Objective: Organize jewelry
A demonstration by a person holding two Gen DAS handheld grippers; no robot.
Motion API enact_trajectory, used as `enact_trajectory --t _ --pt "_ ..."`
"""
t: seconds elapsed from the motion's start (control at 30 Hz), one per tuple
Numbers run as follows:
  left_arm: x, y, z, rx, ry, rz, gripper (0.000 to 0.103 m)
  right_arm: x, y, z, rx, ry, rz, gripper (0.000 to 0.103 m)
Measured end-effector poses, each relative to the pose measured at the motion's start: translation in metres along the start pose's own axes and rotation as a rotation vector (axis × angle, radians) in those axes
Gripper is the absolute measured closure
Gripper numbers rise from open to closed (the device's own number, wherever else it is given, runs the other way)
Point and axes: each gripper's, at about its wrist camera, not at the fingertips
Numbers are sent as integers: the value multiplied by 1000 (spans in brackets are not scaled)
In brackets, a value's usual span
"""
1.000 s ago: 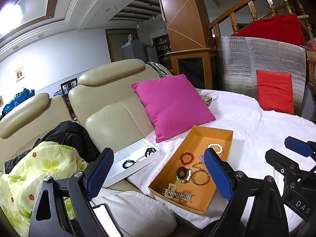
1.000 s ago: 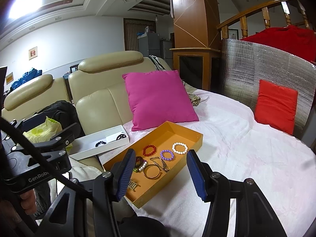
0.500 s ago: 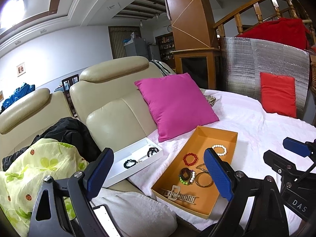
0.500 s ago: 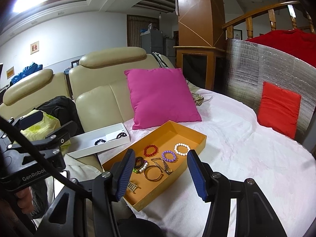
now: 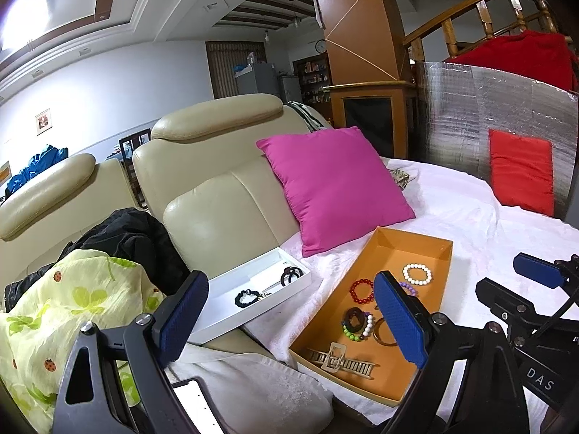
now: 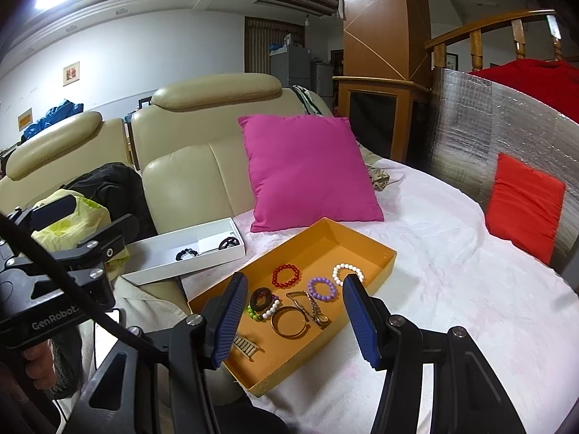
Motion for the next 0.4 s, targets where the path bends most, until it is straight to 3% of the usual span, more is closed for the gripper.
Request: enact_trajectory --t 0.17,0.27,0.33,0.4 --pt "0 8 -1 14 -1 3 10 1 12 -2 8 5 15 44" --pt "3 7 -14 -10 26 -39 10 -1 15 -8 7 14 17 44" --pt "9 9 -30 -54 47 -44 10 -2 13 -21 -3 45 4 44" --pt "22 16 -61 -169 75 -51 10 -4 9 -41 -26 84 -8 44"
Point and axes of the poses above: each gripper's, at about its wrist camera, not at the fingertips, and y roughly the way its jaws point, z to its left, x to its top, and after that the axes turned 12 degrees about y, right-handed
